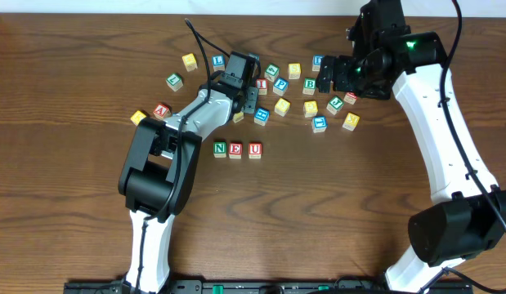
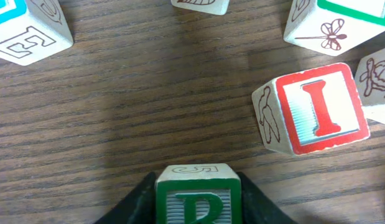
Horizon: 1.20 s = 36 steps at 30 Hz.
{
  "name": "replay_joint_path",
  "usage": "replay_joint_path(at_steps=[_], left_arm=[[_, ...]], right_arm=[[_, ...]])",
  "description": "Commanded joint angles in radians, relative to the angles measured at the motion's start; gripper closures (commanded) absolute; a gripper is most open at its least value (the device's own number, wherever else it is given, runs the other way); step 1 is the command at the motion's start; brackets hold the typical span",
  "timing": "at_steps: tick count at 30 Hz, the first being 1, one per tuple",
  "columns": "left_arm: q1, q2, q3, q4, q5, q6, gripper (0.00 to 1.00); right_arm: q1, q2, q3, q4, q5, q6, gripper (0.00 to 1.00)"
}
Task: Spell out NEURIPS
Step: 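Lower the left gripper onto the green R block and grasp it, then carry the green R block to the right of the U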
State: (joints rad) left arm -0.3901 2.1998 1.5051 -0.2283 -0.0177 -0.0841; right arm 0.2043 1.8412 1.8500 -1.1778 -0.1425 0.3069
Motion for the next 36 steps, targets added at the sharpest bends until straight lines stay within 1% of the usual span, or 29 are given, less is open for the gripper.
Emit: replay_joint_path(at_steps=[1,6,9,12,17,21,25,30,32,36], left_arm=[[-0.004,-0.053,0.032,-0.006,-0.021,-0.006,0.67],[-0.004,-0.101,0.032,-0.018,-0.021,-0.006,0.68],[-0.004,-0.132,0.032,-0.047,-0.021,-0.006,0.71],[-0.005,-0.167,0.032,-0.083,-0.020,-0.006,0.72],[-0.012,-0.244,0.032,-0.173,-0.020,-0.007,0.72],[-0.042,-0.312,0.032,-0.277,-0.020,-0.014,0.72],[-0.088,-0.368,0.032,-0.411,-0.020,-0.116,0.72],[-0.137,-0.368,0.014,-0.561,-0.020,-0.303,0.72],[-0.158,-0.365,-0.017,-0.577,-0.019,-0.364,0.72],[-0.210,-0.356,-0.079,-0.533,-0.019,-0.408,0.72]], right_arm=[[0.007,-0.006,-0.006,-0.001,-0.006,0.010,0.01],[0.007,-0.006,-0.006,-0.001,-0.006,0.010,0.01],[0.007,-0.006,-0.006,-0.001,-0.006,0.010,0.01],[0.007,-0.006,-0.006,-0.001,-0.006,0.010,0.01],[0.007,-0.006,-0.006,-0.001,-0.006,0.010,0.01],[0.007,-0.006,-0.006,-0.001,-0.006,0.010,0.01],[0.007,-0.006,-0.006,-0.001,-0.006,0.010,0.01],[0.007,-0.006,-0.006,-0.001,-0.006,0.010,0.01],[0.007,-0.006,-0.006,-0.001,-0.006,0.010,0.01],[0.007,-0.006,-0.006,-0.001,-0.006,0.010,0.01]])
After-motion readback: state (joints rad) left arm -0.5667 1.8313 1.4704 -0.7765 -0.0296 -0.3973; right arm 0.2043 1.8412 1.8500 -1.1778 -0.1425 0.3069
